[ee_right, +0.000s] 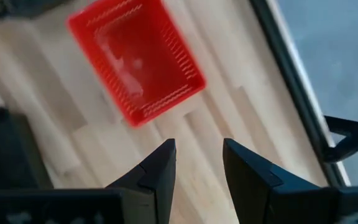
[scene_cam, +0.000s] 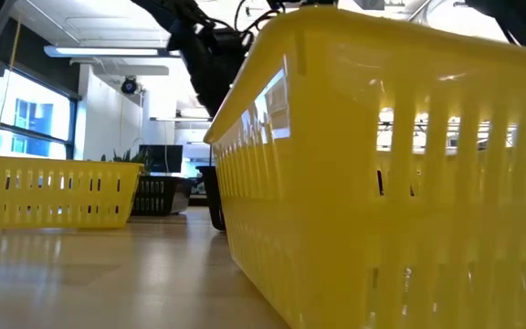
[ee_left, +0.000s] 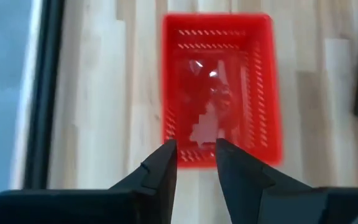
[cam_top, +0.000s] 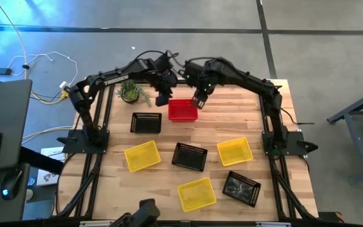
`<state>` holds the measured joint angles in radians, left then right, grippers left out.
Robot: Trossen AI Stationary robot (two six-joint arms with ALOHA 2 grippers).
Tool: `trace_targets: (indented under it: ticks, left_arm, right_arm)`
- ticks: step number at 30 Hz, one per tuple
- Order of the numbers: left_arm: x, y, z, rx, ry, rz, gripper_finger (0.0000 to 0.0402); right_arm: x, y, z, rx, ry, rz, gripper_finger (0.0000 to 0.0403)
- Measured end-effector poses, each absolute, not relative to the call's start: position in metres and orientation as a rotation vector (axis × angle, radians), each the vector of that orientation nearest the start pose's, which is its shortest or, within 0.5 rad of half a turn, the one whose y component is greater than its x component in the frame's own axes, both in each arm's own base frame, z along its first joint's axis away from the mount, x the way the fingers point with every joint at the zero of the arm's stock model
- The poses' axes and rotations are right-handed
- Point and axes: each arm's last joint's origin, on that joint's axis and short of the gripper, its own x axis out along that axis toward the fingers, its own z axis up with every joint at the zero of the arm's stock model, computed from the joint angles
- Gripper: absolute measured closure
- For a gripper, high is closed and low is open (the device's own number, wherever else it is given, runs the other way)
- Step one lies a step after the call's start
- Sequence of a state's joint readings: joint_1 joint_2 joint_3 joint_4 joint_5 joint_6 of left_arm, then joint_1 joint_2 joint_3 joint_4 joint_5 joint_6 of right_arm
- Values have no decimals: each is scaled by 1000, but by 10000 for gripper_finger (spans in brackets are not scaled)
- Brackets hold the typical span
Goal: Stack baskets by color
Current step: Stack the middle black basket on top of the bottom black basket
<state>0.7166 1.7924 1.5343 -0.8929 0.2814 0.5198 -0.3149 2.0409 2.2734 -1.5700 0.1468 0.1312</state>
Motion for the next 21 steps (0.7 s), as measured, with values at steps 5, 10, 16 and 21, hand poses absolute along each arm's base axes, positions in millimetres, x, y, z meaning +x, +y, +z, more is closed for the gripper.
trace_targets:
  ticks: [5,10,16,21]
  left_arm:
    - [261,223,263,-154,1050,96,315]
    - [244,204,263,-192,1048,119,320]
    - [225,177,270,-203,1027,127,321]
    - [212,159,275,-206,984,145,321]
  right_arm:
    - [365,-100,343,184,1410,-416,284]
    - [357,-78,323,215,1507,-338,284]
    - [346,-48,296,240,1601,-351,284]
    - [347,-21,280,242,1616,-323,284]
